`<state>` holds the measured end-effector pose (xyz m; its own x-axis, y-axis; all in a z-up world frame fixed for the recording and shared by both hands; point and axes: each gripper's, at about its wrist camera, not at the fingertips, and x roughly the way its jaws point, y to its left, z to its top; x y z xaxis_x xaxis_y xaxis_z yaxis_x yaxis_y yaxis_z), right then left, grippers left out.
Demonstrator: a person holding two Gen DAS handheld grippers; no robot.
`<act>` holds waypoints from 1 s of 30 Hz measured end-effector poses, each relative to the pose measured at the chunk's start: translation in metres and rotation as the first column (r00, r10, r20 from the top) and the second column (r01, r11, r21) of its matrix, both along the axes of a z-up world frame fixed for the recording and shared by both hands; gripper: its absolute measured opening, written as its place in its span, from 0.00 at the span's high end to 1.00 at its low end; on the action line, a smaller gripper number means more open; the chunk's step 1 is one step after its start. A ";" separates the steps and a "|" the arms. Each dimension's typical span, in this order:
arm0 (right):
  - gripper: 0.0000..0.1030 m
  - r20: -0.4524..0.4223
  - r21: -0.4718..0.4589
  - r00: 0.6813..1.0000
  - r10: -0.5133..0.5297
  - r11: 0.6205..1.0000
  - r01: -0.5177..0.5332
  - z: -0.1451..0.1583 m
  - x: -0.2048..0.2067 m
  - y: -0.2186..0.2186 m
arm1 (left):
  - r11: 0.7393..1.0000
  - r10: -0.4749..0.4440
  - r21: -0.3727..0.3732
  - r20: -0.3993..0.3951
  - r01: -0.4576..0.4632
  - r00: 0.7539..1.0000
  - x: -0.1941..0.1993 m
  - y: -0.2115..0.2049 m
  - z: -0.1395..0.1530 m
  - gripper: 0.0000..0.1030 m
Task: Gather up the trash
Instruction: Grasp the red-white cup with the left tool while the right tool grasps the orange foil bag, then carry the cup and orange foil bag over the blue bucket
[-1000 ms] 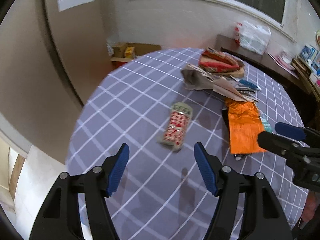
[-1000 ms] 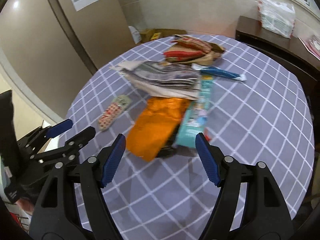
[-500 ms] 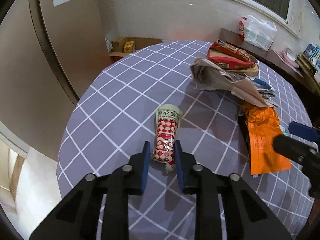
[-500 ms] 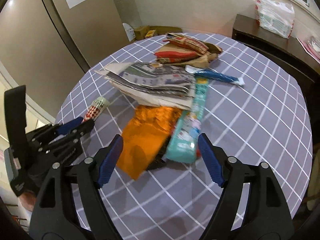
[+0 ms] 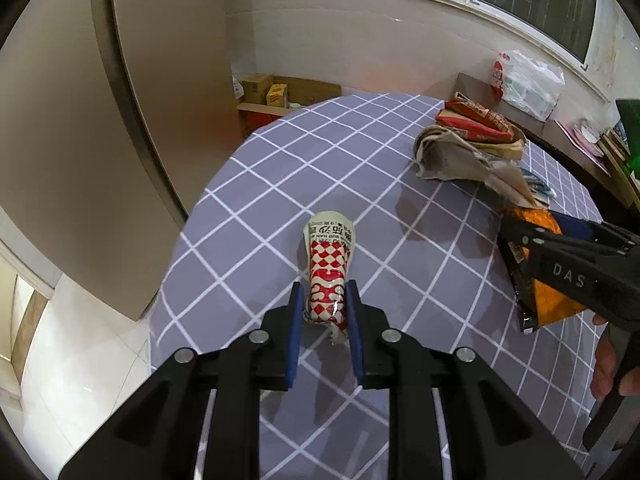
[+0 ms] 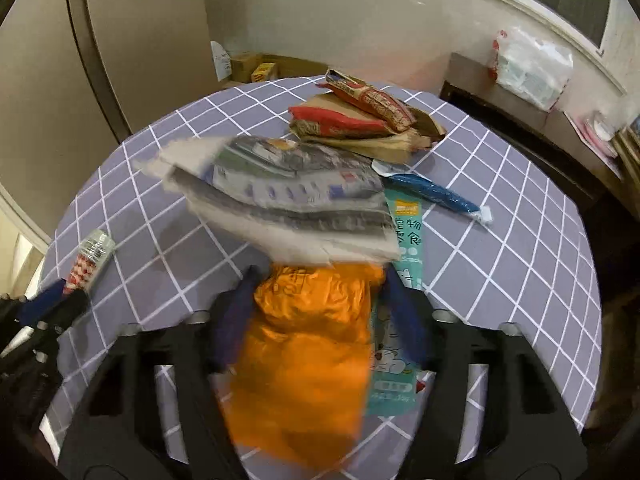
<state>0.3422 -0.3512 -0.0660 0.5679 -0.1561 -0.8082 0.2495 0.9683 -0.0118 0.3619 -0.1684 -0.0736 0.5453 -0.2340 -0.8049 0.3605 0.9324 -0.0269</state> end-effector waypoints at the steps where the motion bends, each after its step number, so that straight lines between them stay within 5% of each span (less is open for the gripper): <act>1: 0.44 0.000 0.022 1.000 0.012 1.000 -0.012 0.000 -0.002 -0.001 | 1.000 0.004 0.000 0.002 -0.004 1.000 -0.001 0.001 0.001 0.81; 17: 0.44 0.029 0.111 0.995 0.099 0.989 -0.101 0.020 -0.033 0.028 | 0.998 0.058 -0.023 0.066 -0.057 0.996 -0.030 0.032 0.022 0.80; 30: 0.44 0.052 0.089 0.970 0.237 0.966 -0.241 0.029 -0.035 0.108 | 0.987 0.164 -0.018 0.111 -0.163 0.980 -0.060 0.100 0.034 0.80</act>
